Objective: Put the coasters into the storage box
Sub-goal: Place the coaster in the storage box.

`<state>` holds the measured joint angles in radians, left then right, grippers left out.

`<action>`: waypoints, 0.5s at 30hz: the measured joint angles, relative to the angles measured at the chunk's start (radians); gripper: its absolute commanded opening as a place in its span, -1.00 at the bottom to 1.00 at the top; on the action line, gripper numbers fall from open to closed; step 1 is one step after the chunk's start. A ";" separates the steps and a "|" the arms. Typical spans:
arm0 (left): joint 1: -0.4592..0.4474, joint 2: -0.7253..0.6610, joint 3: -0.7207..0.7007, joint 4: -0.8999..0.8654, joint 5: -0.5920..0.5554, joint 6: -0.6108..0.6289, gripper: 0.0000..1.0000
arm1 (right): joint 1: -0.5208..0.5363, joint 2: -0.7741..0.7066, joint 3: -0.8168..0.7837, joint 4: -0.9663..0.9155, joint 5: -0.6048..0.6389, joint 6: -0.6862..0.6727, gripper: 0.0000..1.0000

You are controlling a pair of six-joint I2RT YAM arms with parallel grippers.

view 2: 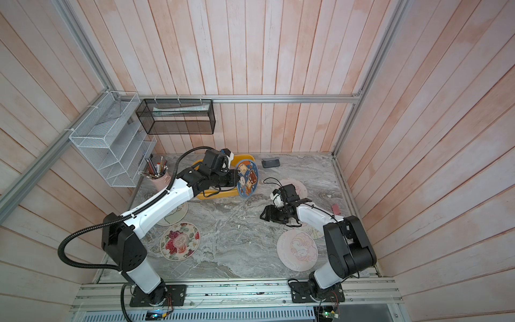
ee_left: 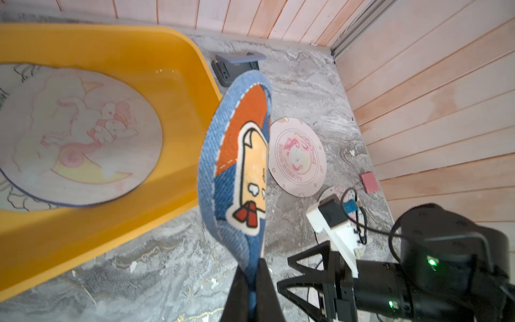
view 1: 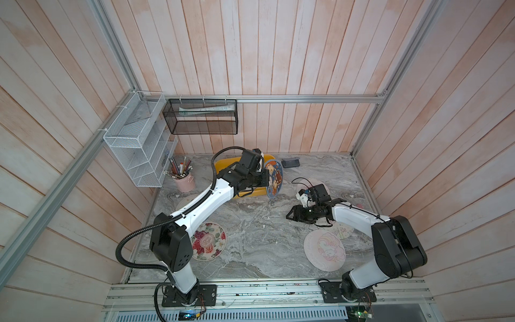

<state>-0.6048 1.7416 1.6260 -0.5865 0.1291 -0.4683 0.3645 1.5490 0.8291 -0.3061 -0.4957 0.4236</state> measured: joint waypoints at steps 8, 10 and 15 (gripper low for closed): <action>0.091 0.126 0.077 0.040 0.016 0.092 -1.00 | -0.015 0.000 0.000 0.000 -0.003 -0.001 0.26; 0.124 0.166 0.076 0.064 0.030 0.106 -1.00 | -0.017 0.000 0.000 0.000 -0.004 -0.001 0.26; 0.213 0.235 0.052 0.131 0.064 0.121 -1.00 | -0.019 0.000 0.000 0.000 -0.004 -0.001 0.26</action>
<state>-0.3916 1.9770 1.6779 -0.4557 0.1932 -0.3473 0.3450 1.5490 0.8291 -0.3065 -0.4995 0.4229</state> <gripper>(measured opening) 0.062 0.628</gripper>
